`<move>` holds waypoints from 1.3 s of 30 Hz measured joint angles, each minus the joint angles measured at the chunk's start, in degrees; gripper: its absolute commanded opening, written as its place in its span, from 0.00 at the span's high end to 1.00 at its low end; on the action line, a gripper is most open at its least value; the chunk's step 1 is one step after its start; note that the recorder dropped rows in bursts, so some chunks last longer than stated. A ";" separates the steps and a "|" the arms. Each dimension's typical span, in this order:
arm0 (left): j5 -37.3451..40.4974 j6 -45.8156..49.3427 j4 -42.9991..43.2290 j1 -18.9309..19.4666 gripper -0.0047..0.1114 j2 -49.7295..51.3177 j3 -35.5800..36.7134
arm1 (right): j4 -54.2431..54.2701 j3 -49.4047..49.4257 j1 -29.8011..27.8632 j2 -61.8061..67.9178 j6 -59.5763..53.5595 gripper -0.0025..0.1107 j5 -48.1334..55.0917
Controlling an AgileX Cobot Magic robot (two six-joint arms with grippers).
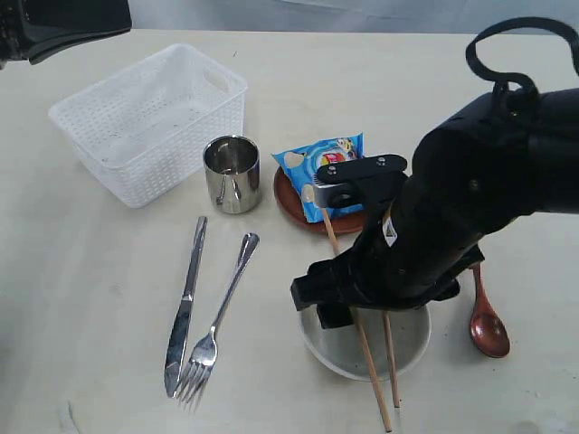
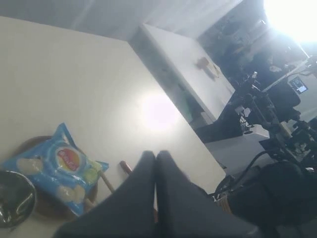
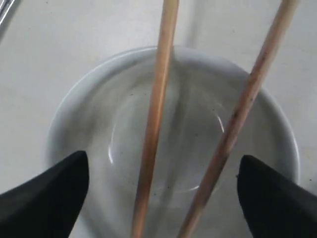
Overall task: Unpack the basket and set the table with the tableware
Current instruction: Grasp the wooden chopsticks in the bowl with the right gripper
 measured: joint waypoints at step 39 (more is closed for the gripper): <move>0.00 0.35 0.00 0.00 0.96 0.00 0.00 | 0.23 0.00 0.00 0.62 1.07 0.81 0.53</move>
